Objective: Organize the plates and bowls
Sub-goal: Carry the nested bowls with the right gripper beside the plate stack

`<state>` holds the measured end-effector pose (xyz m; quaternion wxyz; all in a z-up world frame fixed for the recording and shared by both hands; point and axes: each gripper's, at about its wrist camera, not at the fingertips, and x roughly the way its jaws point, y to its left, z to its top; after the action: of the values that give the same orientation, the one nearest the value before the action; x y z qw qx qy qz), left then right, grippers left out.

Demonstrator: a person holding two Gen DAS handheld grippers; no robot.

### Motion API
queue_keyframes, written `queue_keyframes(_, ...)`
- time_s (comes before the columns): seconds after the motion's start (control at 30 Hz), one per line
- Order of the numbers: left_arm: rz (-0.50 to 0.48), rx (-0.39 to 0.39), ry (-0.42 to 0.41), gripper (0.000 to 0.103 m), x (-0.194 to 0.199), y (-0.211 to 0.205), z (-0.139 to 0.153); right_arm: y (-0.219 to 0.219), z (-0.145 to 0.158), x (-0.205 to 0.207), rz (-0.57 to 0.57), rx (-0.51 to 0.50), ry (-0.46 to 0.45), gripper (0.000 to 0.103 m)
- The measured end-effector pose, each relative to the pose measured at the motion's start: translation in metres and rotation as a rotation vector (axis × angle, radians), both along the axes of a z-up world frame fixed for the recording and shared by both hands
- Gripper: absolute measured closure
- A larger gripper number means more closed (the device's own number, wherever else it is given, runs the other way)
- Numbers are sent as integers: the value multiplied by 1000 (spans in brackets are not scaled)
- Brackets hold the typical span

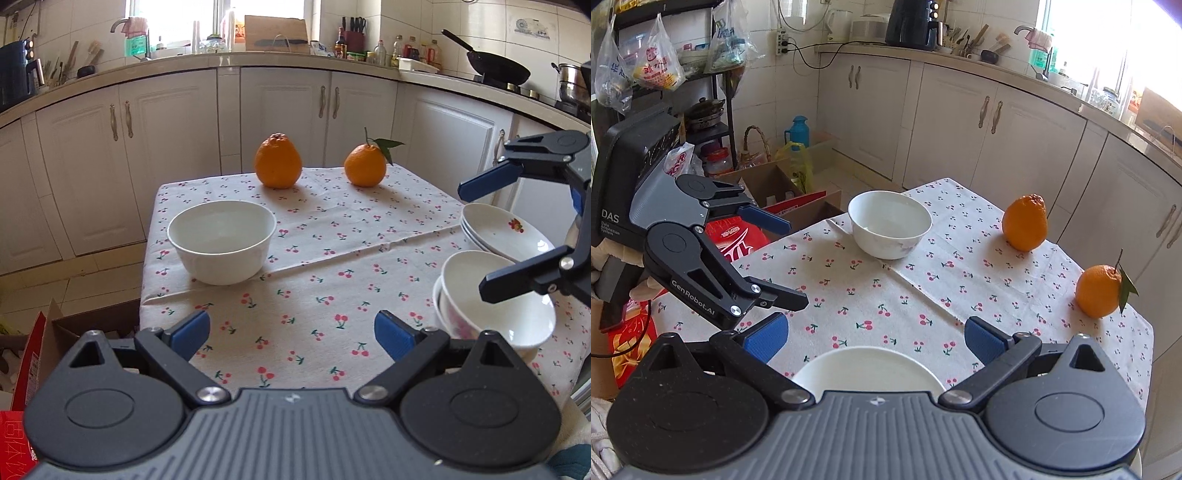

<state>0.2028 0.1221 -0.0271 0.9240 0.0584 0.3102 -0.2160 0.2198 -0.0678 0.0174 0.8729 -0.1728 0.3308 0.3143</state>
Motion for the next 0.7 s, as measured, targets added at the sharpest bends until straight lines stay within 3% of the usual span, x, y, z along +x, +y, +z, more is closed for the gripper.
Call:
queue_keyframes(0.37, 40, 7, -6, 7, 29, 17, -13, 27, 5, 66, 0, -4, 68, 0)
queue_keyframes(0.7, 169, 43, -51, 7, 59, 10, -28, 55, -7, 137, 26, -15, 127, 2)
